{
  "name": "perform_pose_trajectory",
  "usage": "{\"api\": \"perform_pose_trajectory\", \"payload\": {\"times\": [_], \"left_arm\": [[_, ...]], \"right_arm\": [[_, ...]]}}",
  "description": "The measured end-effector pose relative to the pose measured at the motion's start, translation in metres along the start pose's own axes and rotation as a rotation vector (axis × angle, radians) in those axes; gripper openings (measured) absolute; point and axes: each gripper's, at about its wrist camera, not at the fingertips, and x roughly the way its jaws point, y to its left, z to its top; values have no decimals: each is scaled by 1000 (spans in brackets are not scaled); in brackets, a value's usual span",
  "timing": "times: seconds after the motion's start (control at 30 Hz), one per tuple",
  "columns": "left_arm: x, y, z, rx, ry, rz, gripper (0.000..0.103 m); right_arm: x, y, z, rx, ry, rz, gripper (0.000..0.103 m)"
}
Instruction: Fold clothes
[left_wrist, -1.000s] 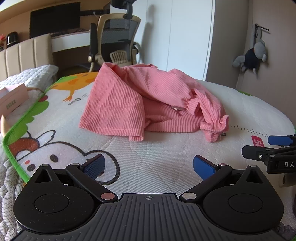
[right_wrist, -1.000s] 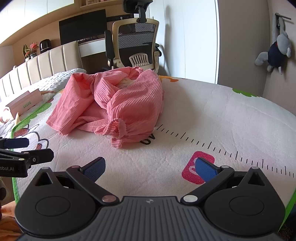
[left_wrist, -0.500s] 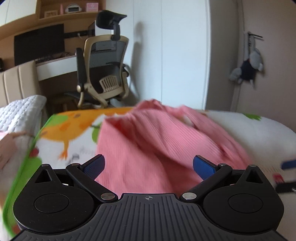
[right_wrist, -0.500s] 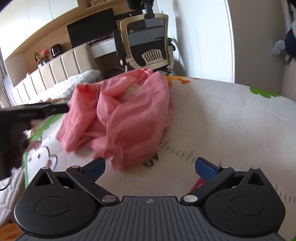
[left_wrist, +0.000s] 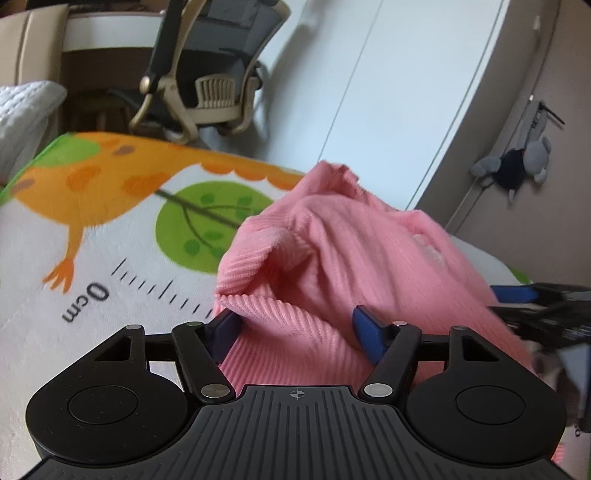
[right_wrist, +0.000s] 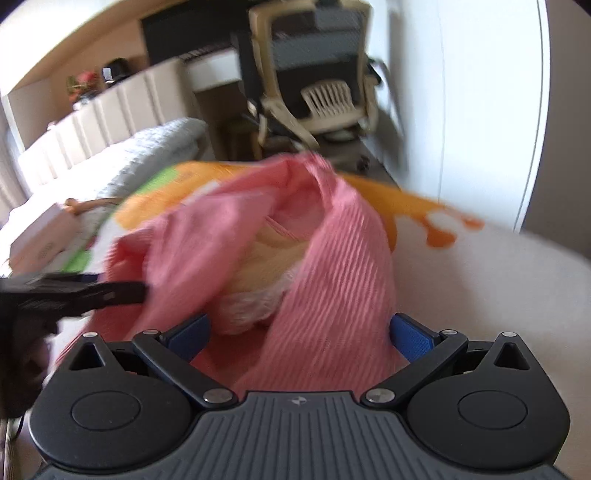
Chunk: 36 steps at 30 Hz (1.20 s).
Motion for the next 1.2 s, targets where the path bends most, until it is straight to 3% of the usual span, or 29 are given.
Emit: {"api": "perform_pose_trajectory", "payload": {"times": [0.07, 0.13, 0.3, 0.33, 0.4, 0.5, 0.53, 0.57, 0.63, 0.7, 0.8, 0.9, 0.97, 1.07, 1.1, 1.17, 1.2], "left_arm": [[2, 6, -2, -11, 13, 6, 73], [4, 12, -5, -23, 20, 2, 74], [7, 8, -9, 3, 24, 2, 80], [8, 4, -9, 20, 25, 11, 79], [11, -2, -10, 53, 27, 27, 67], [7, -14, -14, 81, 30, 52, 38], [4, -18, -15, 85, 35, 54, 24], [1, -22, -17, 89, 41, 55, 19], [-7, -33, -23, 111, 50, 52, 15], [-20, -46, -31, 118, 71, 21, 13], [-47, -70, -54, 106, 122, -74, 12], [-83, -102, -90, 161, 179, -196, 12], [-99, -116, -110, 193, 216, -238, 16], [-117, -128, -124, 242, 217, -236, 26], [-125, -130, -122, 268, 193, -224, 29], [-141, -133, -117, 317, 140, -199, 41], [-148, -134, -114, 336, 114, -191, 46]], "right_arm": [[16, -12, -7, 100, 31, 20, 103], [14, -18, -10, 139, 3, 36, 103], [15, -26, -3, 155, 69, 76, 103], [15, -24, -2, 129, 73, 77, 103], [11, -20, -9, 85, 33, 62, 99], [4, -10, -23, -34, -19, 4, 62], [0, -8, -27, -62, -22, -10, 42], [-7, -11, -30, -52, -14, 6, 32], [-22, -17, -37, -36, 2, 33, 21], [-43, -21, -50, -51, 16, 37, 18], [-78, -28, -75, -89, 42, 38, 17], [-115, -35, -103, -134, 76, 8, 16], [-144, -42, -116, -155, 70, -34, 17], [-193, -32, -123, -220, -16, 18, 24], [-210, -29, -126, -242, -45, 36, 29], [-242, -23, -131, -286, -102, 71, 69], [-256, -18, -134, -310, -121, 97, 74]]}}
